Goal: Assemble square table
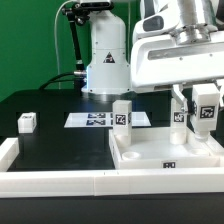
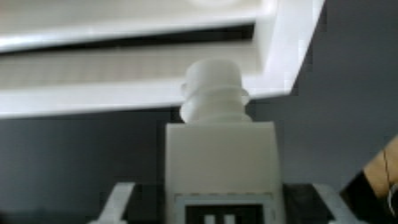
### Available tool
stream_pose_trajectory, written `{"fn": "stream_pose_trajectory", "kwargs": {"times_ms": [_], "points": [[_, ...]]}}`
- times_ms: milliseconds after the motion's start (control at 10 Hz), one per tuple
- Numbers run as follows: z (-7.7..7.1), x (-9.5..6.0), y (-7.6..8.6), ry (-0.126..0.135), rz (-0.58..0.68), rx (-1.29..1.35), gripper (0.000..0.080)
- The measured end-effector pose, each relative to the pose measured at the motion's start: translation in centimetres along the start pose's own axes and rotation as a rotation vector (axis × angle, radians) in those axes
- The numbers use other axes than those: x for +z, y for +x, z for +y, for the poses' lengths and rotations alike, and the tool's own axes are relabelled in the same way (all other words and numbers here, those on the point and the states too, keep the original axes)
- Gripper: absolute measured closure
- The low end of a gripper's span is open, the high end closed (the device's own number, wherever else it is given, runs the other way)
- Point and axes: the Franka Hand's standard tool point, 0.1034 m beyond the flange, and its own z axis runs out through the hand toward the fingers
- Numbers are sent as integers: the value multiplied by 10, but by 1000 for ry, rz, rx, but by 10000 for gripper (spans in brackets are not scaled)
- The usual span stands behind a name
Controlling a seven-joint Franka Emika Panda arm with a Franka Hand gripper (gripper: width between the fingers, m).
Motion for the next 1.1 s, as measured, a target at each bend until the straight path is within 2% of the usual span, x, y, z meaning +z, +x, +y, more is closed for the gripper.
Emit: {"fn": "stream_pose_trajectory", "kwargs": {"times_ms": [200,1100], "points": [[1,6,-12,-2,-42,-4,511],[0,6,-16,-5,-42,3,511]]}}
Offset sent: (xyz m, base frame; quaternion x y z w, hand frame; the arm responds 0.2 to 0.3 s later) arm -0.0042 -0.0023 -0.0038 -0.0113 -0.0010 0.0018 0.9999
